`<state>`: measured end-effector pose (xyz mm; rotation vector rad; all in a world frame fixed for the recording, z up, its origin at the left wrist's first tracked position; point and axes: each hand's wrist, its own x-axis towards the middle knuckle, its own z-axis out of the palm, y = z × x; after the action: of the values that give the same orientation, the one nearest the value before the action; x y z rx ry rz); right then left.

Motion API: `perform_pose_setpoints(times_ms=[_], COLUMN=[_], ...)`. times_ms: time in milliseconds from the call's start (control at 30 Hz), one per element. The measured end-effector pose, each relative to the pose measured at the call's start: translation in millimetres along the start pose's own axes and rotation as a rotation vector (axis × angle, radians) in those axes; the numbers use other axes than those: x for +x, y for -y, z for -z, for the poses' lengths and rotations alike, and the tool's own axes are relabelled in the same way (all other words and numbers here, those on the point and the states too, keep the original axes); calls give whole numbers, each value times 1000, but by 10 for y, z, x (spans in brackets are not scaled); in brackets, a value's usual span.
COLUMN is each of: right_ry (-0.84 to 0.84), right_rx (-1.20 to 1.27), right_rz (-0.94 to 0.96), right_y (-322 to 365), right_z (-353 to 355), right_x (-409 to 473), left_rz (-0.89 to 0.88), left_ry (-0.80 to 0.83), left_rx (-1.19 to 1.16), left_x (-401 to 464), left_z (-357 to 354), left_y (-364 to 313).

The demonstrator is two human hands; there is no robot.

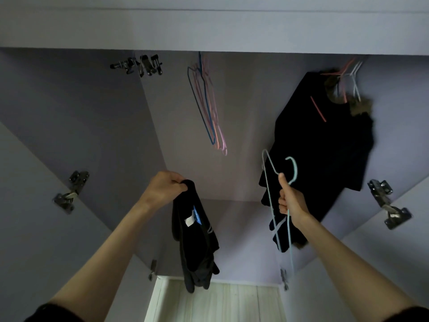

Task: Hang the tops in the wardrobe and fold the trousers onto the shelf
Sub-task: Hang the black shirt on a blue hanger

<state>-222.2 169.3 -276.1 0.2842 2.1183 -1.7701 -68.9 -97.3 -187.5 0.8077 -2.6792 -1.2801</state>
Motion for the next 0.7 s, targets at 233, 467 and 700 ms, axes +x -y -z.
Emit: perform_pose_setpoints(times_ms=[233, 467, 700], right_ry=[123, 58, 158], right_rx=[251, 552, 792], right_rz=[-138, -172, -135], right_y=[-21, -247, -256], right_z=[170, 357, 578], right_x=[-14, -55, -117], left_rz=[7, 71, 117], left_ry=[22, 15, 18], left_rx=[-26, -136, -185], left_x=[1, -30, -55], left_z=[-117, -142, -232], left_y=[-26, -7, -90])
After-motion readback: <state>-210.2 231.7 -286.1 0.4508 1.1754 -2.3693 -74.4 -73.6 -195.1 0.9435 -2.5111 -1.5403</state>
